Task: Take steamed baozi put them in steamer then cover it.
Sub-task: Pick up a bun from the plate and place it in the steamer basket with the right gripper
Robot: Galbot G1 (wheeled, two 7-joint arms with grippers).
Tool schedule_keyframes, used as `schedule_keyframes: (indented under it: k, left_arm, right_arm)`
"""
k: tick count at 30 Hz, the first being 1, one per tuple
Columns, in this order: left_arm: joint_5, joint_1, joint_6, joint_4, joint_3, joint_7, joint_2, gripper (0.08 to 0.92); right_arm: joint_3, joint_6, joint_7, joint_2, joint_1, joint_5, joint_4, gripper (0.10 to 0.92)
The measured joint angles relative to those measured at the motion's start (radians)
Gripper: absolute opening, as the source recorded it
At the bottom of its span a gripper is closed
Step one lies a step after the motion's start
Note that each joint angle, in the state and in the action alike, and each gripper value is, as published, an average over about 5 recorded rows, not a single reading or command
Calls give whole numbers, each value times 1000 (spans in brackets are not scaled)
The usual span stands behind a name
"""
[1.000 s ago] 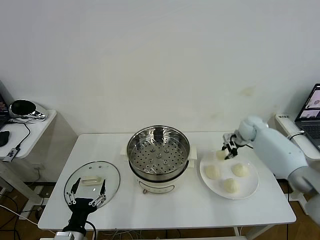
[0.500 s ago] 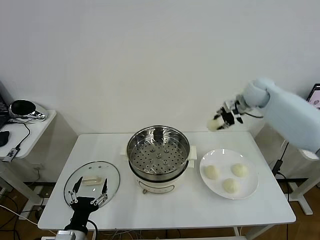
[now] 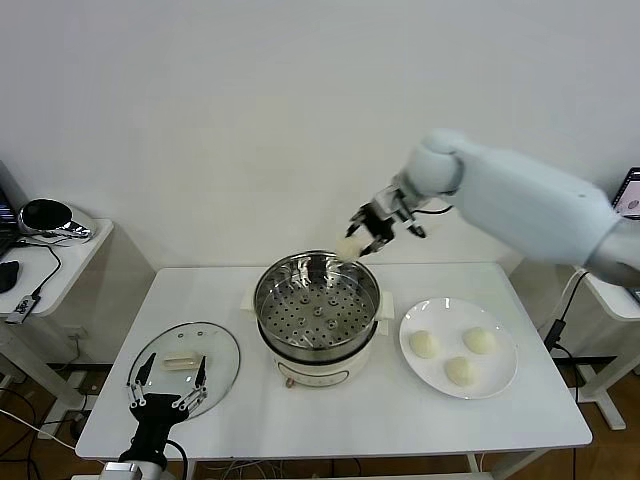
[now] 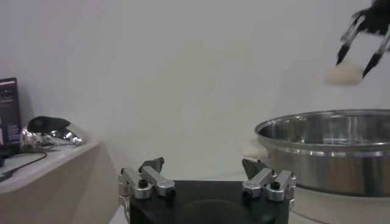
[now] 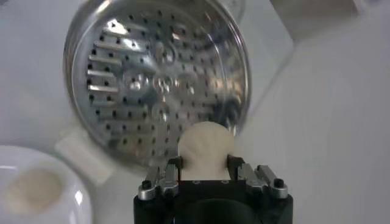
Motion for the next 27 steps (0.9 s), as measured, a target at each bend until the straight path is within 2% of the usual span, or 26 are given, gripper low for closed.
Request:
schedule_keyframes:
  k: [15, 25, 27]
  left_arm:
    - [-5, -6, 1, -2, -10, 2, -3, 823]
    - [-7, -3, -1, -4, -15, 3, -3, 823]
    - [-8, -3, -1, -4, -15, 3, -4, 823]
  right_arm:
    - [-3, 259, 116, 159, -101, -312, -197, 484]
    - [29, 366, 188, 237, -155, -448, -304, 487]
    - [30, 382, 200, 244, -160, -466, -315, 514]
